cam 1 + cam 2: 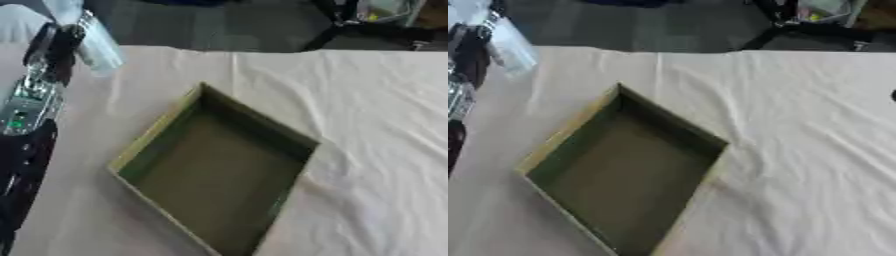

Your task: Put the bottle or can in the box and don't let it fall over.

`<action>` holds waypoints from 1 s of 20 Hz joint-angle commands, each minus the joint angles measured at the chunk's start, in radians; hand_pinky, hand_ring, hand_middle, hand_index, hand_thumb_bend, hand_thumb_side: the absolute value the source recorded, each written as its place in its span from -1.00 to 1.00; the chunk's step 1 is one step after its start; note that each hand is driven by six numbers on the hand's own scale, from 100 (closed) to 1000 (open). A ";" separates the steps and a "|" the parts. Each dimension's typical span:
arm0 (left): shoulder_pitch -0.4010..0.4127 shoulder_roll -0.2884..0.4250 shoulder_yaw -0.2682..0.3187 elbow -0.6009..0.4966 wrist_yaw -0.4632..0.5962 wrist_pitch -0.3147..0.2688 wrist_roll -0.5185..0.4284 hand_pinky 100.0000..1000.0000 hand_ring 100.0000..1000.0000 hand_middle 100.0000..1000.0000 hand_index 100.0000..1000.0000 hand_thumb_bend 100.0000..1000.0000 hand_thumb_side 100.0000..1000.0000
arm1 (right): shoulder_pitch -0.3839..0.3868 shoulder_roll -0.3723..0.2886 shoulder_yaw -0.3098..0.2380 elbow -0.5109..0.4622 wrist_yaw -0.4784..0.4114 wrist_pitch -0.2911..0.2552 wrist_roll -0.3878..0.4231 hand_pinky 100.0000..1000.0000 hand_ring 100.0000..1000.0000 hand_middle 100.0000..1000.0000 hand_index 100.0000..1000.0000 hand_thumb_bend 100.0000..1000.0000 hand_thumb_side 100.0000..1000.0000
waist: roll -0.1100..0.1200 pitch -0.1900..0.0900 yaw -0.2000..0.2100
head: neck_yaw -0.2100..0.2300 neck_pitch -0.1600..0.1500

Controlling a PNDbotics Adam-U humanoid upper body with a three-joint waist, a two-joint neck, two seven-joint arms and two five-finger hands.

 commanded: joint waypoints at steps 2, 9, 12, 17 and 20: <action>0.034 0.002 -0.074 -0.218 0.099 0.021 -0.048 0.98 0.07 -0.33 -0.89 -1.00 0.27 | -0.004 -0.039 -0.013 -0.023 -0.007 -0.002 -0.008 1.00 1.00 0.76 1.00 -1.00 -0.04 | 0.006 -0.034 0.009 | -0.022 0.010; 0.147 -0.059 -0.173 -0.402 0.086 0.007 -0.086 0.95 0.09 -0.32 -0.88 -1.00 0.27 | 0.003 -0.050 -0.017 -0.023 -0.010 -0.007 -0.013 1.00 1.00 0.76 1.00 -1.00 -0.04 | 0.012 -0.041 0.022 | -0.046 0.028; 0.178 -0.073 -0.202 -0.432 0.064 -0.023 -0.080 0.95 0.10 -0.31 -0.88 -1.00 0.27 | 0.005 -0.052 -0.016 -0.023 -0.010 -0.007 -0.011 1.00 1.00 0.76 1.00 -1.00 -0.04 | 0.014 -0.042 0.024 | -0.048 0.029; 0.242 -0.112 -0.235 -0.435 0.026 -0.071 -0.107 0.96 0.12 -0.27 -0.87 -1.00 0.27 | 0.002 -0.052 -0.017 -0.023 -0.013 -0.010 -0.012 1.00 1.00 0.76 1.00 -1.00 -0.04 | 0.014 -0.042 0.022 | -0.049 0.028; 0.267 -0.121 -0.255 -0.420 -0.018 -0.086 -0.139 0.96 0.13 -0.26 -0.86 -1.00 0.27 | 0.001 -0.054 -0.018 -0.023 -0.015 -0.010 -0.013 1.00 1.00 0.75 1.00 -1.00 -0.04 | 0.016 -0.043 0.022 | -0.048 0.034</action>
